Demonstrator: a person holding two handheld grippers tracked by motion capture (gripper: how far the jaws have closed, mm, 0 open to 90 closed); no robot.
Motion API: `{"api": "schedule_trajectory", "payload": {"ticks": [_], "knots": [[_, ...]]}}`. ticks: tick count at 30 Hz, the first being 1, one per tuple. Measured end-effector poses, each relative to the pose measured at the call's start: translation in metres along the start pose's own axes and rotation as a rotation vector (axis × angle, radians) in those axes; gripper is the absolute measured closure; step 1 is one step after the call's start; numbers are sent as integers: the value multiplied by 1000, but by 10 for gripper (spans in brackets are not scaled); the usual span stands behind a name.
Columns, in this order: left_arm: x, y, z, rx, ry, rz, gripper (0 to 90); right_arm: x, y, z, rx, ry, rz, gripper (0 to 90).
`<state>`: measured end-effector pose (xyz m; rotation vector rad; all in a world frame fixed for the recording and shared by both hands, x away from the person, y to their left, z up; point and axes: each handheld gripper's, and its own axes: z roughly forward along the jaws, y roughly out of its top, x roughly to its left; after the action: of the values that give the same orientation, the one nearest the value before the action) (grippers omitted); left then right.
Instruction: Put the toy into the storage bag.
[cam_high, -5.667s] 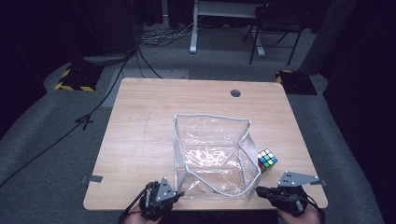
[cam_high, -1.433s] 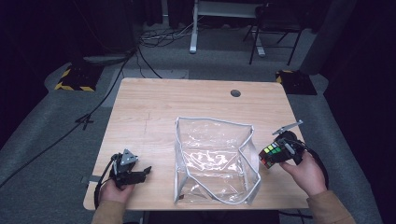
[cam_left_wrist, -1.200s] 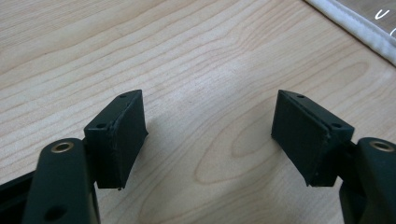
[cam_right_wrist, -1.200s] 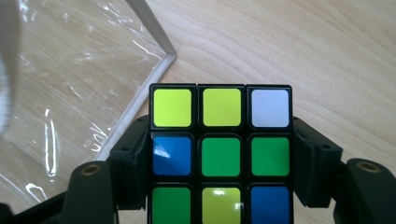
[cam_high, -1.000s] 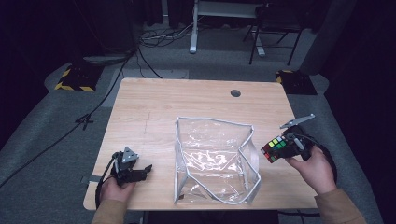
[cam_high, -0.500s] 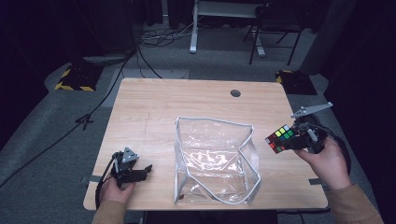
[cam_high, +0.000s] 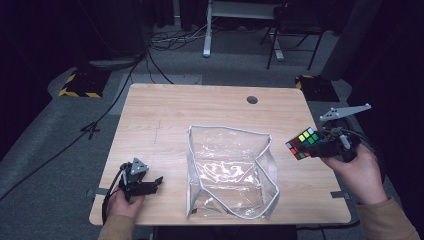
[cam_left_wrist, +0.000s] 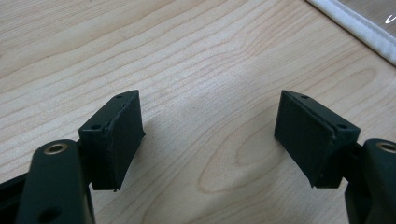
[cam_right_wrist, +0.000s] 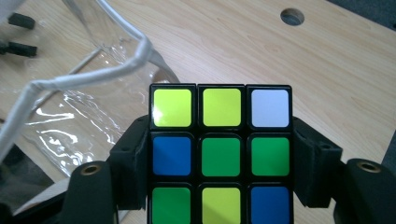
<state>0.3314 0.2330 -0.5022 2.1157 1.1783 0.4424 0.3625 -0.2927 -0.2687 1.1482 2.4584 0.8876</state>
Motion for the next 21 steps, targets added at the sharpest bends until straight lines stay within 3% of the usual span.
{"api": "schedule_trajectory", "payload": {"ticks": [5, 21], "knots": [[0, 0, 0, 3, -2, 1, 240, 4, 9, -6, -9, 38, -15, 337], [0, 0, 0, 0, 0, 0, 240, 32, 44, -13, -22, 80, -105, 337]]}}
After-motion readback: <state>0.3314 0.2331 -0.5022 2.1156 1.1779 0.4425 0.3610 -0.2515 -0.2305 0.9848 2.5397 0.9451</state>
